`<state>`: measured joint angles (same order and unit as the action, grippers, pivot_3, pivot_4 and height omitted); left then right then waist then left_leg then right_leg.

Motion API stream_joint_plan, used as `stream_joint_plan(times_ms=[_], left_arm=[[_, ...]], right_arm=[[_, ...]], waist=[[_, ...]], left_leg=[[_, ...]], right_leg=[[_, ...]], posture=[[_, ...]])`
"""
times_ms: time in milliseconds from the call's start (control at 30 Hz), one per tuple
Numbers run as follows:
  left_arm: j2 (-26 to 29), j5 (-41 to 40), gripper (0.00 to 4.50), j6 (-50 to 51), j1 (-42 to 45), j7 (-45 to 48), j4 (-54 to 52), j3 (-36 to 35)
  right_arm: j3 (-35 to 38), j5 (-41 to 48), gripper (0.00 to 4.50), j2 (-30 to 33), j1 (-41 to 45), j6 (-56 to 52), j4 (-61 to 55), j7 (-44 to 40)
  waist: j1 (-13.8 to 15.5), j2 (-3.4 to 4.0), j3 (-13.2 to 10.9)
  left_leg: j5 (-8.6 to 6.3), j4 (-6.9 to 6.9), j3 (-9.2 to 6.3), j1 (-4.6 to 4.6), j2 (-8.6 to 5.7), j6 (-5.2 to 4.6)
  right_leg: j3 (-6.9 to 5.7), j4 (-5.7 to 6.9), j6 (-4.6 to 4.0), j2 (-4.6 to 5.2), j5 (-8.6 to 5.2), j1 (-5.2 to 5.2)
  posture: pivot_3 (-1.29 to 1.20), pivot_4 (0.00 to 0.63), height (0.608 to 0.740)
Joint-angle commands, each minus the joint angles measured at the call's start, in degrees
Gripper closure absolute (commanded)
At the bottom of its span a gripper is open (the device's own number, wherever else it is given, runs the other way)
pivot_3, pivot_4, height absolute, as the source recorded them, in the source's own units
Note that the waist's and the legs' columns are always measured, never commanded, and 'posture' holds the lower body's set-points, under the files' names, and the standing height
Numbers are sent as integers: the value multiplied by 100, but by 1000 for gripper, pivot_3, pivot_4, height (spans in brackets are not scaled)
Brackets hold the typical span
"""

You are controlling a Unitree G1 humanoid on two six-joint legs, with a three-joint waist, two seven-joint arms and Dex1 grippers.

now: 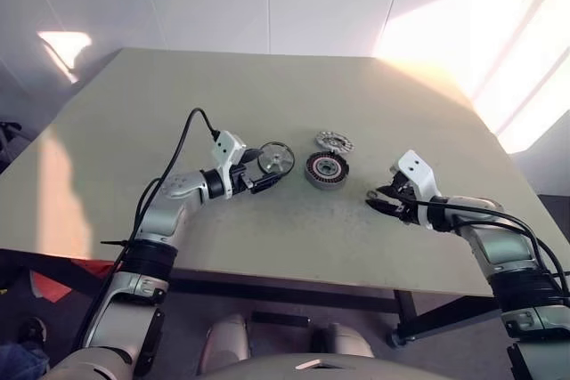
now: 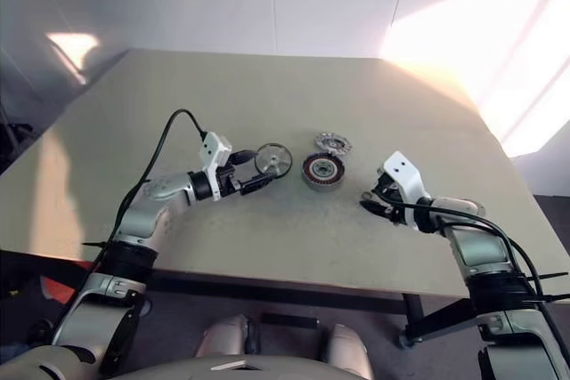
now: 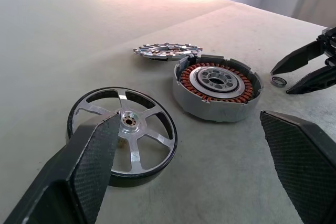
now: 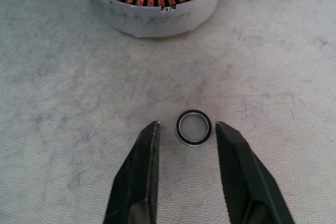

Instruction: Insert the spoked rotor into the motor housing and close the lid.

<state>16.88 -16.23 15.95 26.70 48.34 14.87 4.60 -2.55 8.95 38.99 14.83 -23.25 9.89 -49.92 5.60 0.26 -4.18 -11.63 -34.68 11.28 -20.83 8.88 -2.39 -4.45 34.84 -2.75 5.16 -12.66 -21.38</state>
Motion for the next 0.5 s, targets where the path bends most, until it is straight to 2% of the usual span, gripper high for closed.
stream_joint_plan(times_ms=[33,333,500], left_arm=[[27,29,0,-125,52,-27,-162,-36],[-9,76,0,-184,76,-57,-87,-32],[-23,105,0,-201,90,-52,-56,-29]], right_arm=[[31,-113,3315,35,108,-7,110,111],[163,112,3315,-113,680,-60,-450,222],[-23,169,3315,-355,1162,-174,-646,156]], waist=[[-4,0,0],[-28,5,-2],[-6,7,0]], left_leg=[[0,0,0,4,-1,0],[0,5,0,6,-1,-1],[0,33,1,-15,0,0]], right_leg=[[0,-6,1,0,0,9],[0,-2,0,1,3,2],[-4,1,-37,-2,24,-33]], posture=[[0,0,740],[0,0,740],[0,0,740]])
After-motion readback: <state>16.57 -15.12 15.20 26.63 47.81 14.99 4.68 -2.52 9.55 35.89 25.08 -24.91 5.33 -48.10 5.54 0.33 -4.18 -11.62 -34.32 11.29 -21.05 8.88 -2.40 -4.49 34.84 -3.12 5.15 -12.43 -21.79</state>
